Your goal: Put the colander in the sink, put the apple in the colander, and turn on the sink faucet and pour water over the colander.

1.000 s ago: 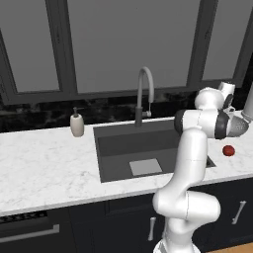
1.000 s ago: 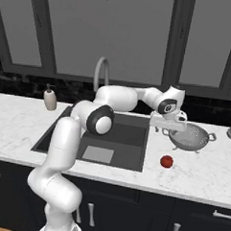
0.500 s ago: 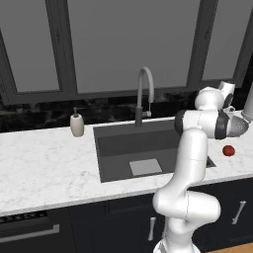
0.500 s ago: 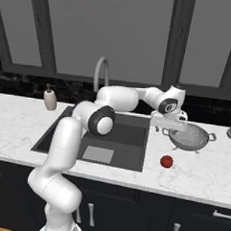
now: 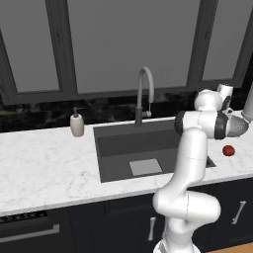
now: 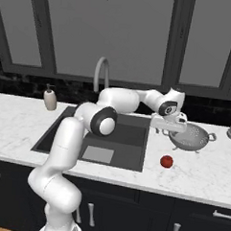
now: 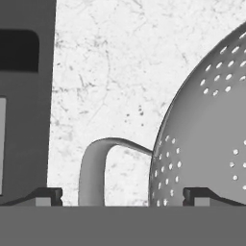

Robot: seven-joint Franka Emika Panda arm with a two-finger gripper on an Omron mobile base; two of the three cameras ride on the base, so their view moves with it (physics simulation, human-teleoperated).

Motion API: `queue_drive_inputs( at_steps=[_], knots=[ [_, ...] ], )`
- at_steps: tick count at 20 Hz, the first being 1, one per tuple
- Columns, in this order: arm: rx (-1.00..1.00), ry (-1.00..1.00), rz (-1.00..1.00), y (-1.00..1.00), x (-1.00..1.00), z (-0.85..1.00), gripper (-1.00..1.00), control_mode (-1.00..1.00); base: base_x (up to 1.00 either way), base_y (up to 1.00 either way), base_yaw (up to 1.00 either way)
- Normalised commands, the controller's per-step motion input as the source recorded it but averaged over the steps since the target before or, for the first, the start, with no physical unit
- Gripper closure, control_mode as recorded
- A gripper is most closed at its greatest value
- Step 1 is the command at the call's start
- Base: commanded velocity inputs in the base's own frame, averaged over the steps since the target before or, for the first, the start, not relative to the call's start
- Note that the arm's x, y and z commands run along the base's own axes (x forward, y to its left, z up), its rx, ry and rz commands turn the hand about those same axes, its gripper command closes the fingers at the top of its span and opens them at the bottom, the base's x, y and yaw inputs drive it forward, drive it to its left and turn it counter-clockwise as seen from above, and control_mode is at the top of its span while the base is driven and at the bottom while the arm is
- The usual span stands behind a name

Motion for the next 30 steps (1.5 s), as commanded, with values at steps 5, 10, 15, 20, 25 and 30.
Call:
queue_drive_inputs(
  at_steps=[5, 10, 15, 20, 25, 30],
  knots=[
    [0.0, 0.0, 0.0, -0.11, 0.1, -0.14, -1.0, -1.0, 0.0, 0.0, 0.0],
    [0.0, 0.0, 0.0, -0.09, 0.05, -0.06, -1.0, -1.0, 0.0, 0.0, 0.0],
    [0.0, 0.0, 0.0, 0.0, 0.0, 0.0, -1.0, -1.0, 0.0, 0.0, 0.0],
    [0.0, 0.0, 0.0, 0.0, 0.0, 0.0, -1.0, -1.0, 0.0, 0.0, 0.0],
    [0.0, 0.0, 0.0, 0.0, 0.0, 0.0, 1.0, -1.0, 0.0, 0.0, 0.0],
    [0.0, 0.0, 0.0, 0.0, 0.0, 0.0, 1.0, -1.0, 0.0, 0.0, 0.0]
  ],
)
